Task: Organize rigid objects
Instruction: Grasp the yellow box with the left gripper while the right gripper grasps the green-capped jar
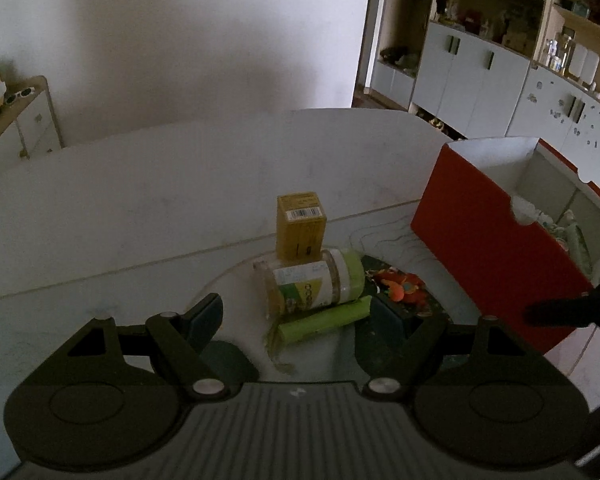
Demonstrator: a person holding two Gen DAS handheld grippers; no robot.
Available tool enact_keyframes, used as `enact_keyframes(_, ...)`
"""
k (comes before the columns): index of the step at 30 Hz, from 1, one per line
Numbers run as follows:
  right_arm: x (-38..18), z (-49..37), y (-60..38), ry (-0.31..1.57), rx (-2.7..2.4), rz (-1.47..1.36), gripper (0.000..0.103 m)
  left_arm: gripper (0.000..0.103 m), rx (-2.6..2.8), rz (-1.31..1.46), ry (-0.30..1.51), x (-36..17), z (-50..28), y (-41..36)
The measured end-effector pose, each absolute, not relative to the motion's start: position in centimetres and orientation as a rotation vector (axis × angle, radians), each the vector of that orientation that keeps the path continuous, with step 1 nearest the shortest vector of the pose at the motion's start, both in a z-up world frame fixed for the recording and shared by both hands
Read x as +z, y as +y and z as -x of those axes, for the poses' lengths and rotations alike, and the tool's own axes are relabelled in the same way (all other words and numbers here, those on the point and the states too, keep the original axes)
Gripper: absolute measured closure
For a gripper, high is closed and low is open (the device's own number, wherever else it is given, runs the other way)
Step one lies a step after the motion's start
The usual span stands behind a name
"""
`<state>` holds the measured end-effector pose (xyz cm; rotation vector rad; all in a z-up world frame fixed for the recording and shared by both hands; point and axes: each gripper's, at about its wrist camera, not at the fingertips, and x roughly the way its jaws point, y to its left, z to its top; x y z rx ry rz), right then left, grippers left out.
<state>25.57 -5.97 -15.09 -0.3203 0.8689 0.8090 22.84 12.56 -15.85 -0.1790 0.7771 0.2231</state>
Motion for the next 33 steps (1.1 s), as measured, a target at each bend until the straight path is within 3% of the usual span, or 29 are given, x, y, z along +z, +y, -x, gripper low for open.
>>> enact_keyframes(19,-17.2,-29.4,-1.6,0.846,0.81,0.286,0.013,0.022,0.25,0.275,0.769,-15.0,-28.7,14.3)
enact_keyframes(31,-18.9,-31.3,1.0,0.859,0.866,0.28,0.013,0.024,0.2,0.308,0.866,-16.0,-31.4,17.0)
enact_keyframes(33,-19.2,-31.6,1.5,0.861,0.872,0.289,0.013,0.035,0.204,0.323,0.877,-16.3,-31.6,17.3)
